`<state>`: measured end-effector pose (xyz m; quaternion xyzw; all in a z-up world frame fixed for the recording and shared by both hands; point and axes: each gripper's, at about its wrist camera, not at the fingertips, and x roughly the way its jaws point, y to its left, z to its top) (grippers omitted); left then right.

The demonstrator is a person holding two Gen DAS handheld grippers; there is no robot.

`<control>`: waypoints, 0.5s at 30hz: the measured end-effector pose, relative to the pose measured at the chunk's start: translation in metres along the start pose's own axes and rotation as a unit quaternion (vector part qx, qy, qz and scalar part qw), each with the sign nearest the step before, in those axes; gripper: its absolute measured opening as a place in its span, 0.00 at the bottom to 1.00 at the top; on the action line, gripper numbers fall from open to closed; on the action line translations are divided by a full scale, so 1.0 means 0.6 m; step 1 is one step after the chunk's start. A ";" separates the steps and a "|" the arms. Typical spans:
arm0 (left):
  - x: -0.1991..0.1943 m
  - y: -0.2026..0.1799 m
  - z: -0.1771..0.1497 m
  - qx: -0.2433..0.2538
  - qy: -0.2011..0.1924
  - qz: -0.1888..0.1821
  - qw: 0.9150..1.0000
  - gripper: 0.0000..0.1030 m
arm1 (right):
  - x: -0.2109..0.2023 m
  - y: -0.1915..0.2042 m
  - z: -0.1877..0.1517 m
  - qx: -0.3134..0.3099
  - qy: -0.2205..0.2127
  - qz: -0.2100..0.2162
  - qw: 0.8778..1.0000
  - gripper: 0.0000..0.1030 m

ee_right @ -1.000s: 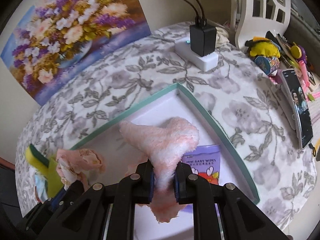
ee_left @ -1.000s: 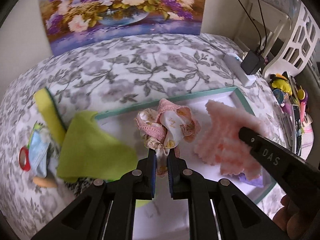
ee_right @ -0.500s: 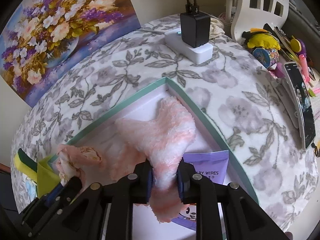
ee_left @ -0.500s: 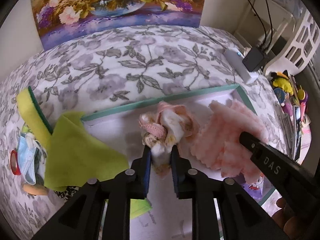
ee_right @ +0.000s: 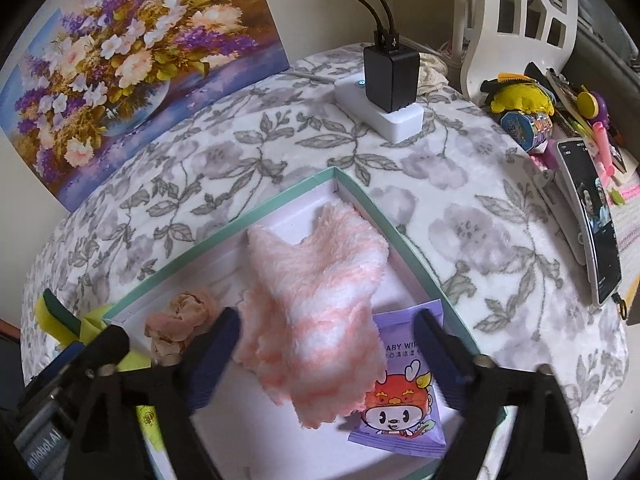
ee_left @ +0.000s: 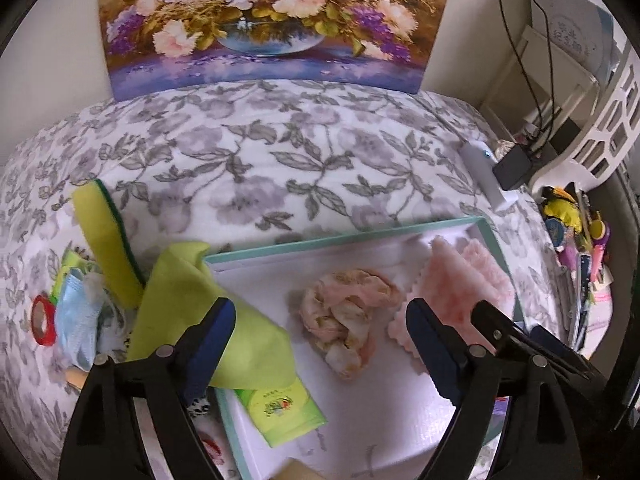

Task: Organize soft objects
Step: 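Open left tool over the tray while right tool releases the fuzzy cloth there, then move both tools back to the pile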

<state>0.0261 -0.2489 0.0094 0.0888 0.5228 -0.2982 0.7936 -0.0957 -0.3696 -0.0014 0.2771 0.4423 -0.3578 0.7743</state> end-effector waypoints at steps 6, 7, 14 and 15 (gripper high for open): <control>-0.001 0.019 0.001 -0.017 -0.009 0.027 0.999 0.94 | -0.001 0.000 -0.001 -0.010 -0.010 -0.021 1.000 1.00; -0.002 0.023 0.001 -0.019 -0.011 0.031 0.999 0.94 | -0.002 -0.002 0.000 -0.007 -0.010 -0.022 1.000 1.00; -0.003 0.036 0.001 -0.025 -0.010 0.043 0.999 0.94 | 0.001 -0.003 -0.005 -0.002 -0.005 -0.024 1.000 1.00; -0.004 0.038 0.001 -0.025 -0.009 0.043 0.999 0.94 | 0.001 -0.003 -0.006 -0.002 -0.005 -0.024 1.000 1.00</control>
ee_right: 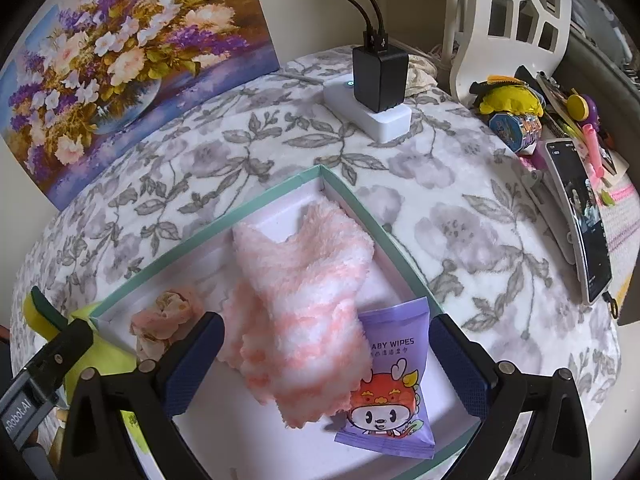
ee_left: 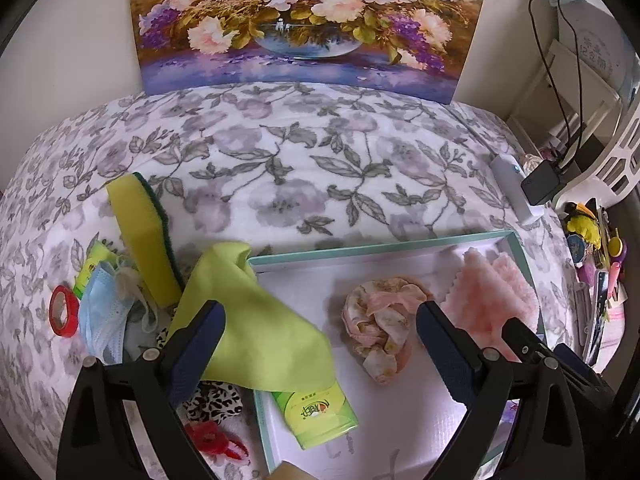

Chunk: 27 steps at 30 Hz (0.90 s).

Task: Organize soft objects
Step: 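Move both tools back to the pile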

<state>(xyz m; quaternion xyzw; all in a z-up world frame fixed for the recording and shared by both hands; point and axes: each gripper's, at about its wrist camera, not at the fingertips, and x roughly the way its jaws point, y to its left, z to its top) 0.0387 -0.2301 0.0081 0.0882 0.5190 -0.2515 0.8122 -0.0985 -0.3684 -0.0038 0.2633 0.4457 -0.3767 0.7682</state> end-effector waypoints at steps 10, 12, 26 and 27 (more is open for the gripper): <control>-0.044 0.041 0.013 -0.019 -0.012 -0.024 0.999 0.94 | -0.051 0.032 0.001 -0.008 -0.029 0.030 0.999 1.00; -0.058 0.065 0.019 -0.031 -0.021 -0.019 0.999 0.94 | -0.068 0.050 0.000 -0.016 -0.039 0.043 0.998 1.00; -0.123 0.333 0.026 -0.144 -0.031 0.136 0.980 0.94 | -0.051 0.250 -0.067 -0.122 0.011 0.120 0.985 1.00; -0.121 0.352 0.022 -0.154 -0.027 0.136 0.978 0.94 | -0.049 0.266 -0.073 -0.129 0.013 0.121 0.984 1.00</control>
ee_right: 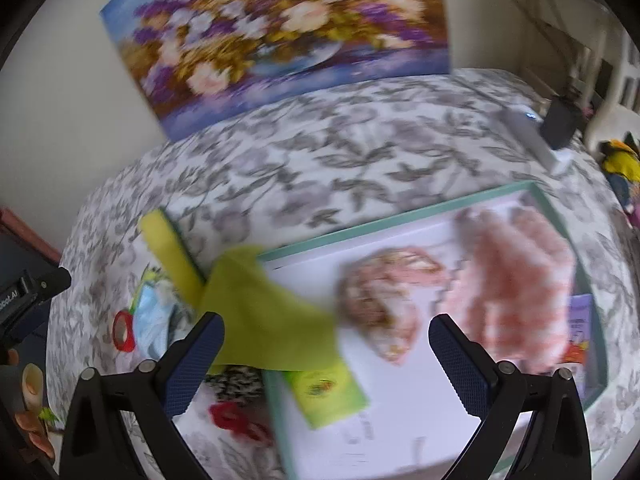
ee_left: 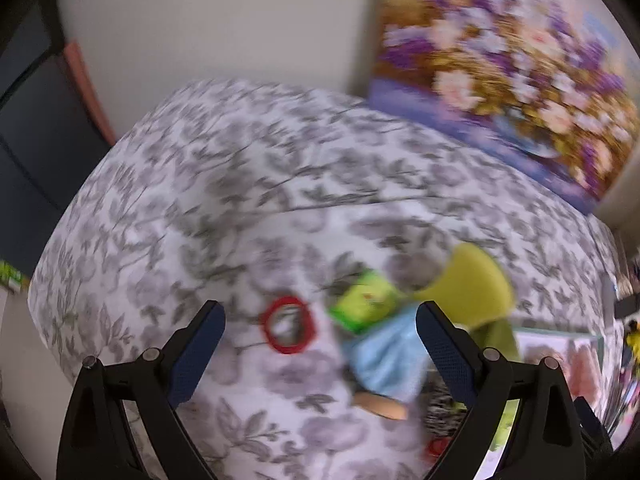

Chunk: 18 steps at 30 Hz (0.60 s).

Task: Organize soft objects
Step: 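Move both tools back to the pile, then grasp the red tape roll with left tool while right tool grasps lime green cloth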

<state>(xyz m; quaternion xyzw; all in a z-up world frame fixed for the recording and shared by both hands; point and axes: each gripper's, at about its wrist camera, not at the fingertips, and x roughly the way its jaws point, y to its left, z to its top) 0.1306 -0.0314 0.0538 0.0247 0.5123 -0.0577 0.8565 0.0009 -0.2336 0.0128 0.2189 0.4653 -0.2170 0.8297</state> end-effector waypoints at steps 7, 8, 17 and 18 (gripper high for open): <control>0.052 0.117 -0.001 -0.061 0.042 0.026 0.997 0.94 | 0.041 0.080 -0.005 -0.022 0.024 0.016 0.999 1.00; 0.059 0.125 -0.002 -0.068 0.047 0.028 0.996 0.94 | 0.049 0.092 -0.007 -0.026 0.028 0.017 0.999 1.00; 0.129 0.145 -0.009 -0.091 0.102 0.025 0.990 0.94 | 0.097 0.118 -0.004 -0.045 0.041 -0.001 0.998 1.00; 0.140 0.142 -0.012 -0.092 0.111 0.021 0.989 0.94 | 0.101 0.116 -0.003 -0.044 0.042 -0.005 0.998 1.00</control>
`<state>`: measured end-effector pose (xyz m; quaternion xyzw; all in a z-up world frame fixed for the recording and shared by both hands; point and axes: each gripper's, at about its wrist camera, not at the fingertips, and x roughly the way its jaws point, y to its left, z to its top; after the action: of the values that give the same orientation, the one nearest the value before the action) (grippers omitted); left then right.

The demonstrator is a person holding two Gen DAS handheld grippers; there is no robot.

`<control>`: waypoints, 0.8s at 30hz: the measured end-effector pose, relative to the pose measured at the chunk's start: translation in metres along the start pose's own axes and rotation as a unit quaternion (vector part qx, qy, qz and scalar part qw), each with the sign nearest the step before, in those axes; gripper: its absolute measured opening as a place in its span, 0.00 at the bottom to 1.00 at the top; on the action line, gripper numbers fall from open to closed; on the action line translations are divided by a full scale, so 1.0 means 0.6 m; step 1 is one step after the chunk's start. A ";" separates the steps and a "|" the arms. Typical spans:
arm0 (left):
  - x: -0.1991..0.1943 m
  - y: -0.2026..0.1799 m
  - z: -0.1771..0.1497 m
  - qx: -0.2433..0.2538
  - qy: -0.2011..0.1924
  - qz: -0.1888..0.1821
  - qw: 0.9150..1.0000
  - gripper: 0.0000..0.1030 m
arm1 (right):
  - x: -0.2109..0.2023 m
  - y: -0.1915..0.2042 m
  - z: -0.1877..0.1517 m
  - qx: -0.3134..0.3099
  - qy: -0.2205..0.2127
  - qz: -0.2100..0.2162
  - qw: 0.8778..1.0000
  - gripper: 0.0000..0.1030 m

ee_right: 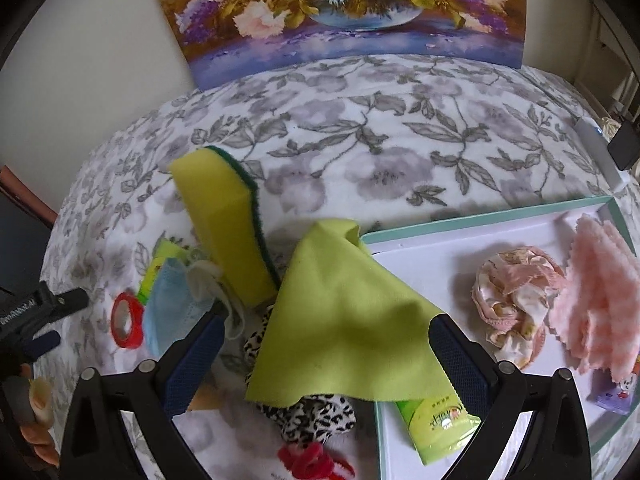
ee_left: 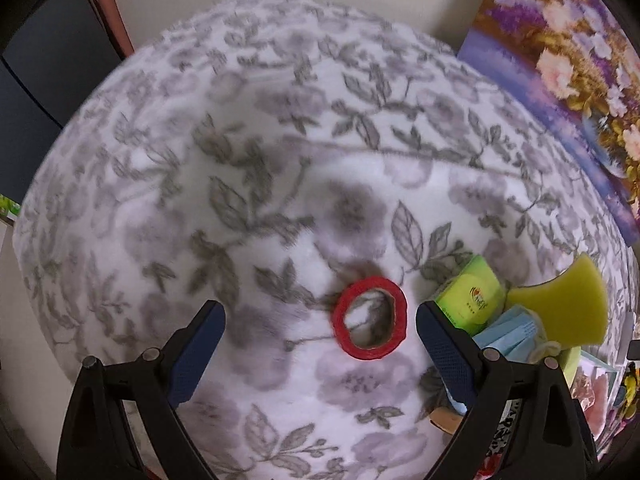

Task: Organize soft objects
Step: 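Grasp the red tape roll with left tool while right tool grasps lime green cloth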

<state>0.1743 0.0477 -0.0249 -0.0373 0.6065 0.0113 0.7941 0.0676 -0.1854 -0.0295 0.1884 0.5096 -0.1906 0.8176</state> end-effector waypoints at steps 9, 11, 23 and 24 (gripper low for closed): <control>0.062 -0.032 -0.012 0.007 0.044 0.001 0.999 0.93 | 0.018 -0.016 0.010 0.017 -0.002 -0.013 1.000 0.79; 0.069 -0.035 -0.014 0.006 0.047 0.004 0.999 0.93 | 0.016 -0.016 0.013 0.018 -0.005 -0.011 1.000 0.68; 0.093 -0.046 -0.021 -0.002 0.058 -0.027 0.998 0.52 | 0.009 -0.025 0.016 0.026 -0.008 -0.010 1.000 0.11; 0.093 -0.048 -0.023 -0.002 0.057 -0.031 0.998 0.52 | 0.008 -0.027 0.016 0.027 -0.009 -0.009 1.000 0.10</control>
<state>0.1775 0.0165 -0.0810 -0.0585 0.6493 -0.0143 0.7582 0.0688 -0.2046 -0.0315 0.2044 0.4983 -0.2132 0.8151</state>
